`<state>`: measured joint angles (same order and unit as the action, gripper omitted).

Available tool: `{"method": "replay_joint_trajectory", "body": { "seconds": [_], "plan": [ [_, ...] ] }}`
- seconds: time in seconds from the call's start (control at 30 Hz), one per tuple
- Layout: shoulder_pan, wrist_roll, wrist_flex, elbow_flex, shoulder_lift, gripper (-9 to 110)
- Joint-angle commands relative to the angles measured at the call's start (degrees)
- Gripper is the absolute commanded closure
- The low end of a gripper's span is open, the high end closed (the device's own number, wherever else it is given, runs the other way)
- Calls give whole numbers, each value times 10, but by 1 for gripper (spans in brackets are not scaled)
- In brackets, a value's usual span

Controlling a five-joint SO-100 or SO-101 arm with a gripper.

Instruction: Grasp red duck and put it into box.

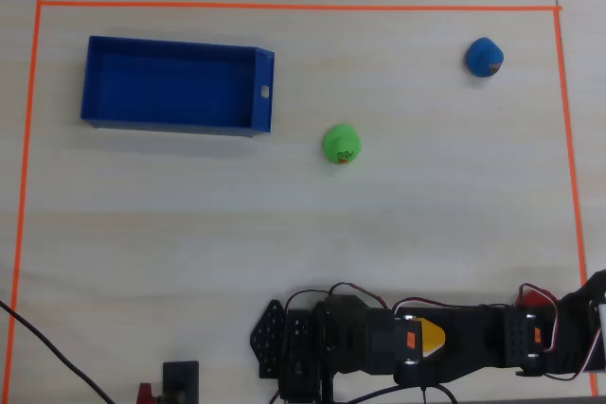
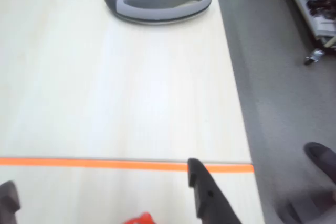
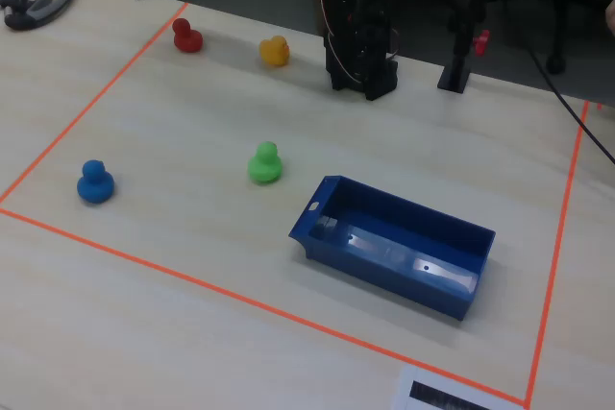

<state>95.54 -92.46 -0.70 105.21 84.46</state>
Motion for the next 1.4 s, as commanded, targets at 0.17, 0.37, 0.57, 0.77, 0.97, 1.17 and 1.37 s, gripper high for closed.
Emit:
{"method": "replay_joint_trajectory", "body": {
  "seconds": [0.17,0.37,0.57,0.77,0.97,1.17,1.37],
  "plan": [
    [17,-50,53,62,-1,58],
    [25,-79,53,93,-4,59],
    [21,-93,39,112,-6,59],
    [11,-106,47,151,-6,59],
    [-3,-108,51,174,-7,59],
    [-10,-105,52,173,-14,59],
    [-10,-101,52,152,-40,59]
  ]
}}
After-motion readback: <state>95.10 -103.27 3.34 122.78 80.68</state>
